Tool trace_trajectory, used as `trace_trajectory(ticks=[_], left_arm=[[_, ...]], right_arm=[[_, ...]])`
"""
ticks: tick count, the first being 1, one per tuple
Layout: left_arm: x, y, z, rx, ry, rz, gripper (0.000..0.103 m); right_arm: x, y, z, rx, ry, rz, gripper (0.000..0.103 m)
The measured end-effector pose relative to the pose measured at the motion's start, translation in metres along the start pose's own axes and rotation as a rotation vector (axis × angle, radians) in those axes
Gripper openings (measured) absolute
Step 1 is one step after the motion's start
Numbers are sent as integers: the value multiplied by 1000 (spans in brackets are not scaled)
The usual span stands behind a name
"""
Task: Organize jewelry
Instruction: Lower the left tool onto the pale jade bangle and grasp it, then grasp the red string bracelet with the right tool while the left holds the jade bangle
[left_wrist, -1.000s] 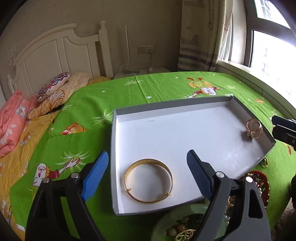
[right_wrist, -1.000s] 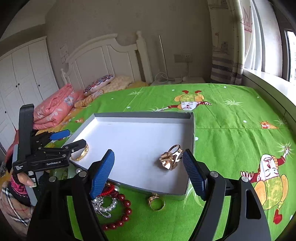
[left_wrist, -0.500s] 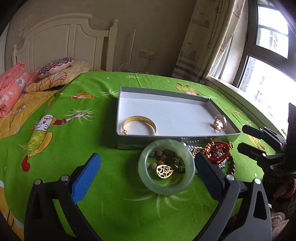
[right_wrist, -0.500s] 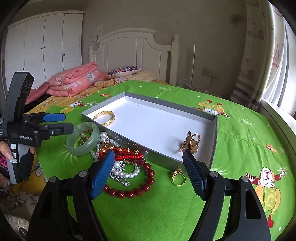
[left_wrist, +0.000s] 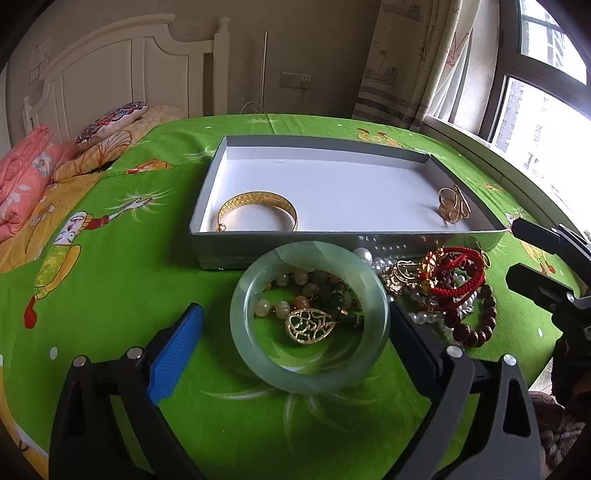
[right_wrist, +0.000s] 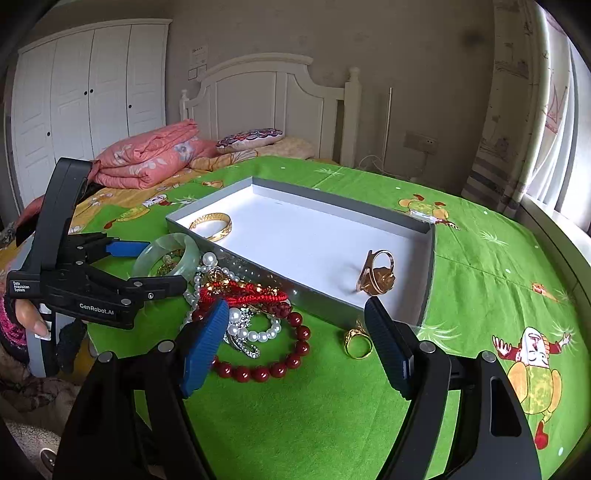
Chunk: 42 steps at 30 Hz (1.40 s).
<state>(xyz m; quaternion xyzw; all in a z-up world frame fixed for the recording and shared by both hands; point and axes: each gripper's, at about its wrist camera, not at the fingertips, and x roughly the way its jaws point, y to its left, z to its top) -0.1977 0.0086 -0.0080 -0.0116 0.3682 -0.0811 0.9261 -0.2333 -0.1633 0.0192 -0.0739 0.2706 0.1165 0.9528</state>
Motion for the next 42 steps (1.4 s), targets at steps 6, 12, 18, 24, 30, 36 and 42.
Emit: trace_trajectory(ticks=[6,12,18,24,30,36,42], left_arm=[[-4,-4,-6,21,-51,1,78],[-15,-9,-22,48,-97,-17,78],[-26,-4,-31,24,-129,-12,78],[-31,6,-37,-5,-145,-5,78],[-33,7,-40,1,-154,2,78],[-34,5,-43,9,-160,3,78],[-35,6,-44,16,-167,3,78]], right_arm=[[9,-3,0,91,54,122,73],[18,-7,-2,177,89,211,71],[20,0,-3,167,104,223,69],[23,-1,-2,225,119,304,65],[27,-3,3,284,127,349,60],[35,-6,11,356,147,359,45],[40,-9,8,370,161,280,16]])
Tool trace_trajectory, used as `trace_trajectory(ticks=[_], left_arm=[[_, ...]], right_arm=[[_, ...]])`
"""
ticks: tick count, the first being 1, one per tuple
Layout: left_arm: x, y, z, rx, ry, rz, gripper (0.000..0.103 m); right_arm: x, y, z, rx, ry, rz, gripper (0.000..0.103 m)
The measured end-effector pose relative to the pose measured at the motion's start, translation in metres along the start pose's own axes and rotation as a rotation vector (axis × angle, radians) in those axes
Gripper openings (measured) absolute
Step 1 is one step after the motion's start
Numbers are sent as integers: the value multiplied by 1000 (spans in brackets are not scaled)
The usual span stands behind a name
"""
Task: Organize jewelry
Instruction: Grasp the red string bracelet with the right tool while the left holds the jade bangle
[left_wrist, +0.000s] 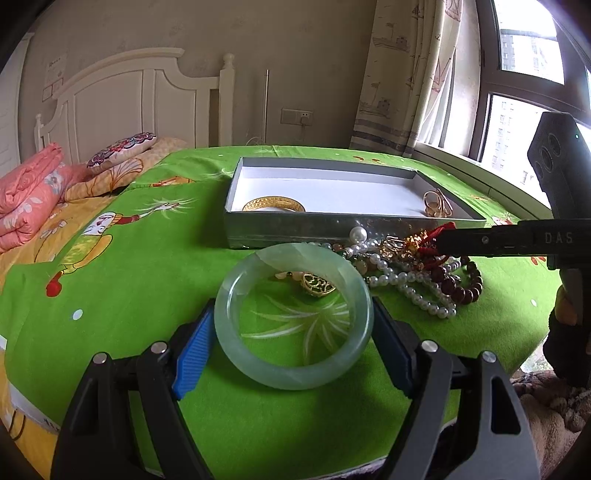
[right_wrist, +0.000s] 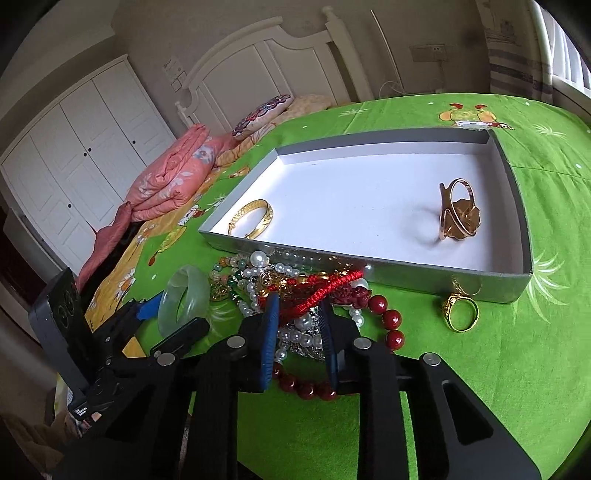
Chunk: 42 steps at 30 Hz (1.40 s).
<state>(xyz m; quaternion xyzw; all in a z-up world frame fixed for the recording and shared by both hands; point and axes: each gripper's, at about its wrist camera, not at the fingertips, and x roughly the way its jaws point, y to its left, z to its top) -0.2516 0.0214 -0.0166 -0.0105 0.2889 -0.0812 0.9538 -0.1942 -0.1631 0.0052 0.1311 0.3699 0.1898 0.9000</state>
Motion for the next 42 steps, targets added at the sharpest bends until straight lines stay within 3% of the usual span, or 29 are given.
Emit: trace_trajectory(ticks=[5,22,29,33,35,37,38,39,40,42], left_arm=[[-1,3,0,-11,-7,-1,78],[-6,5,-3,-11,-18,10,78],[-9,-1,2,19,-30,4,78],[-8,-2,2,24,-23,8,78],[-9,0,2,16,-21,8,78],[-9,2,2,10,-22,9,78],[-9,2,2,9,-21,8,78],[-9,3,2,10,-20,9,78],[-9,3,2,11,-19,11,78],[-8,4,2,11,-16,12,78]], right_arm=[[-12,1,-1,-41,-63,-37,8],[-46,4,12,-91,-192,-36,8],[-51,5,15,-109,-211,-53,8],[-44,3,15,-109,-166,-45,9],[-39,3,14,-116,-134,-64,13],[-32,4,11,-132,-94,-83,38],[-30,6,9,-141,-87,-91,65],[-28,9,6,-156,-88,-87,70],[-26,12,3,-179,-82,-82,67],[-21,21,-1,-220,-62,-86,53]])
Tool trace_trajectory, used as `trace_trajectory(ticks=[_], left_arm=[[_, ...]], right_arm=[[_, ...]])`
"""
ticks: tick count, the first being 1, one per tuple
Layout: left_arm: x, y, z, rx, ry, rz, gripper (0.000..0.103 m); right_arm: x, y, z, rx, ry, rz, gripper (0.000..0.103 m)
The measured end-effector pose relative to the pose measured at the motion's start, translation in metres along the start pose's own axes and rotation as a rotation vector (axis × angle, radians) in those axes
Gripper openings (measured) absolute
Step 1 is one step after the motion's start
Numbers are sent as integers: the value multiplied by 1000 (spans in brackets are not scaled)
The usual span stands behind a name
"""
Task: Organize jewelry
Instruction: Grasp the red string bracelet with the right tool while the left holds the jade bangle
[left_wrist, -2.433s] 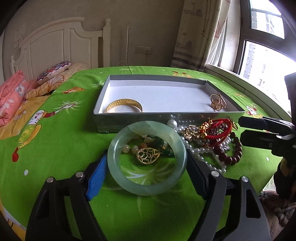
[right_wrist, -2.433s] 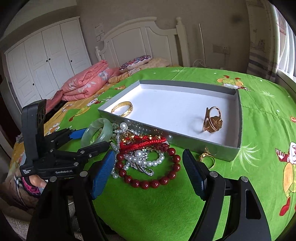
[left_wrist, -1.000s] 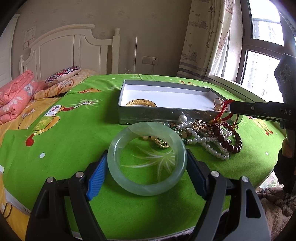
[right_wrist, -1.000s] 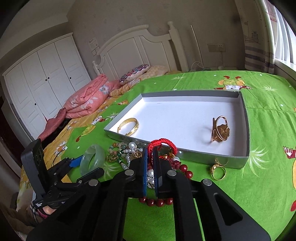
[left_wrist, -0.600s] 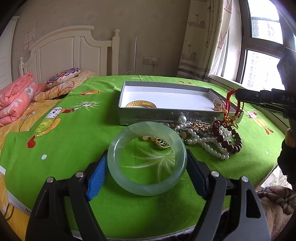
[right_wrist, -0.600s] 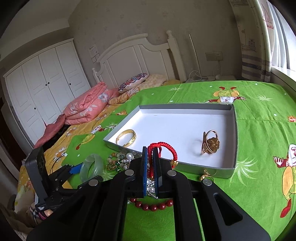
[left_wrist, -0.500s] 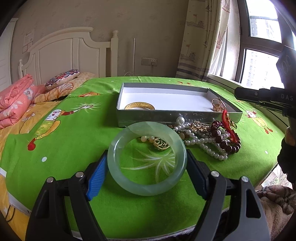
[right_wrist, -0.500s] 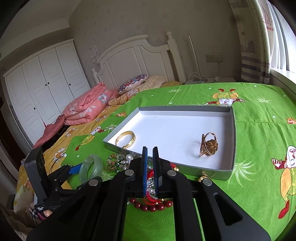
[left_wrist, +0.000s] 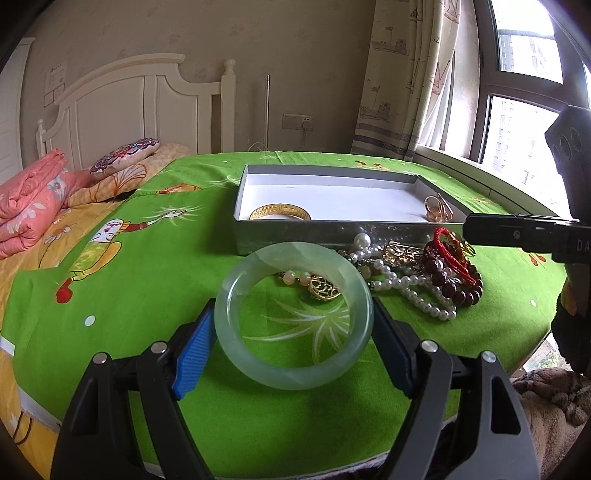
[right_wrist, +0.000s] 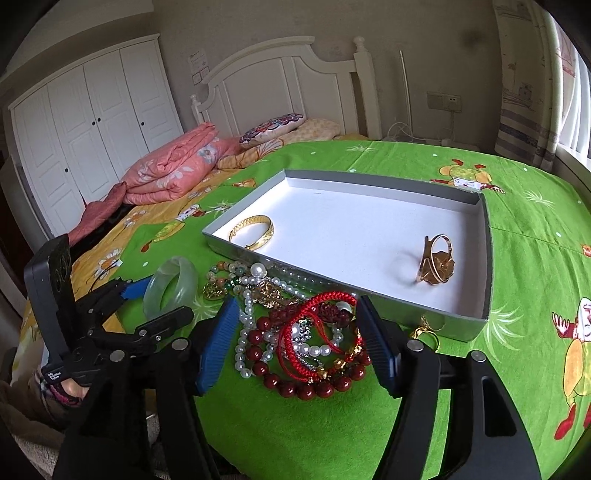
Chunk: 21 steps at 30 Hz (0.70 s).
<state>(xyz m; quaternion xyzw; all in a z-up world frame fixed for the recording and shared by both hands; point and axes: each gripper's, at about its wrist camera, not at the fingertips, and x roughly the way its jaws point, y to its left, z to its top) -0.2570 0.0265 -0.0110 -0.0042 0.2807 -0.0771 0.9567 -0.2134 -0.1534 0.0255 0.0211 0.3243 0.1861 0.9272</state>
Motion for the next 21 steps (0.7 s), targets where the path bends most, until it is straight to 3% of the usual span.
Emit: trace_trajectory(ticks=[3,10,13,14,16,21], left_arm=[[0,-1,1,-2,-2,1,78],[1,0,0,-4,1,5,78],[2,-3,-1,2,5,6,78],[2,-4,-1,7,5,7,78],[1,-5,-1,11,3,10,78],[0,-6,1,16,2,11,78]], right_arm=[[7,6,-3,-4,39,38,42],[23,-10,-12,75,93,73,30],[29,-19,-14,109,84,128,19],[27,-18,-14,101,68,126,10],[21,-14,-13,73,43,104,8],[7,-19,-10,112,-10,152,8]])
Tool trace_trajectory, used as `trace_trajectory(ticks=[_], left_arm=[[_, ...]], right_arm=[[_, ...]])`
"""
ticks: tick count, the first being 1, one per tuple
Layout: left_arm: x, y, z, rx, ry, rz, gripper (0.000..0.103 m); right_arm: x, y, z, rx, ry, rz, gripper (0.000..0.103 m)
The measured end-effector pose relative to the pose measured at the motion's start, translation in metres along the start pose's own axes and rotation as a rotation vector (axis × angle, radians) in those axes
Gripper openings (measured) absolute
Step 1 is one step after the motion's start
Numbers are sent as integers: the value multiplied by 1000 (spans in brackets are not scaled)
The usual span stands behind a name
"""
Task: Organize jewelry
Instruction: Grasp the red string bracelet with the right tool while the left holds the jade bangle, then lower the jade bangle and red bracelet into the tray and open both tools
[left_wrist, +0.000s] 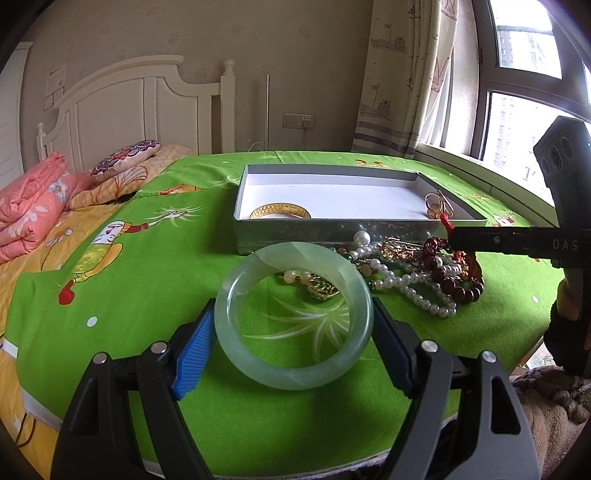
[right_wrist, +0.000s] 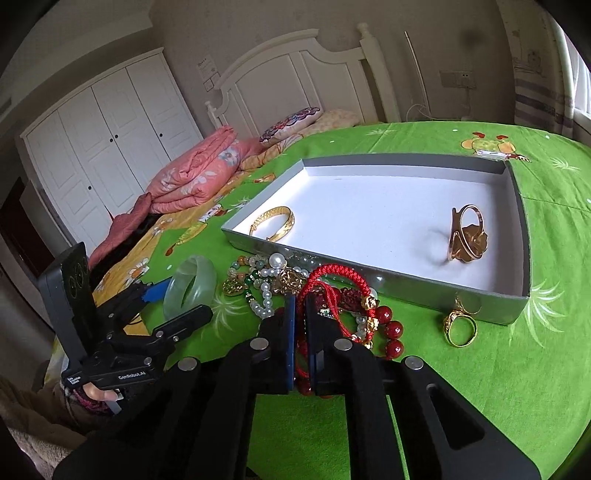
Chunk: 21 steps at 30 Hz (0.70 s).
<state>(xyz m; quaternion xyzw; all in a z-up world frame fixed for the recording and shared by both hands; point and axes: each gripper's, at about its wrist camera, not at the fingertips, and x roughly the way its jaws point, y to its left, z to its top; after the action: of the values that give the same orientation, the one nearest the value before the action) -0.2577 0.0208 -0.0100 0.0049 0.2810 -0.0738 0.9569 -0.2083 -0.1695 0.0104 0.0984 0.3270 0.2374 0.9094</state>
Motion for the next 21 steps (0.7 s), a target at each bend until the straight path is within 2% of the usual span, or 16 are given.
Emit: trace_trajectory(ticks=[8,15,21], left_arm=[[-5,-4,15,32,-28,7,78],[-1,-4,36,31,-35,-20,78],[9,-13,63,73,-17,-45,78]], right_arm=[[-21,-12,13,68,-73,24,8],[-25,-8,20,38,-90,8,8],[-28,-6,35,-2,-115,-24,8]])
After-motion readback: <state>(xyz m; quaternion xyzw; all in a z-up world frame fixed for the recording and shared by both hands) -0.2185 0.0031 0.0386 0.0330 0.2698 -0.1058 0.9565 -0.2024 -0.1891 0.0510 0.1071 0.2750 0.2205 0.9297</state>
